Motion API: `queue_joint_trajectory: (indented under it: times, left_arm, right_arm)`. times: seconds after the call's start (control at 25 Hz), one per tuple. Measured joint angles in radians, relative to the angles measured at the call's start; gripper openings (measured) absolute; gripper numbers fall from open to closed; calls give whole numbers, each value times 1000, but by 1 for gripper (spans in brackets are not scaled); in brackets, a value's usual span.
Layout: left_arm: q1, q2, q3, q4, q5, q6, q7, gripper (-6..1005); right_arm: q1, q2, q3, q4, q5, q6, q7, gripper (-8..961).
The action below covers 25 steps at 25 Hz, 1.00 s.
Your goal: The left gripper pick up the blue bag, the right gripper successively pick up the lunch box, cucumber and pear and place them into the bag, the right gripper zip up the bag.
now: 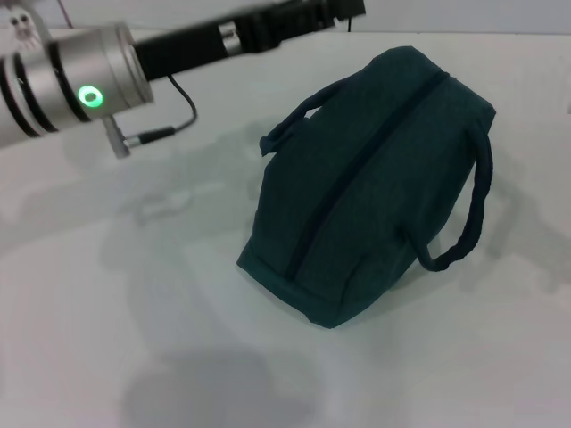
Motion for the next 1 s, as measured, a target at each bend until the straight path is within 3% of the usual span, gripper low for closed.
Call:
queue_joint_trajectory:
  times: [0.16, 0.36, 0.56, 0.84, 1.0]
  left_arm:
    - [11, 29, -6, 59, -6, 32, 67, 892]
    - [66, 39, -25, 119, -22, 101, 204, 889]
    - [113, 59, -21, 161, 39, 199, 297, 888]
    - [158, 90, -19, 168, 123, 350, 303, 887]
    - [181, 94, -19, 168, 188, 393, 308, 887]
  right_arm:
    - [28, -9, -1, -1, -28, -91, -31, 768]
    - [42, 5, -2, -41, -80, -170, -90, 768]
    - [37, 21, -1, -143, -183, -162, -102, 786]
    - [52, 41, -1, -244, -362, -121, -93, 850]
    - [61, 70, 0, -286, -496, -71, -67, 874]
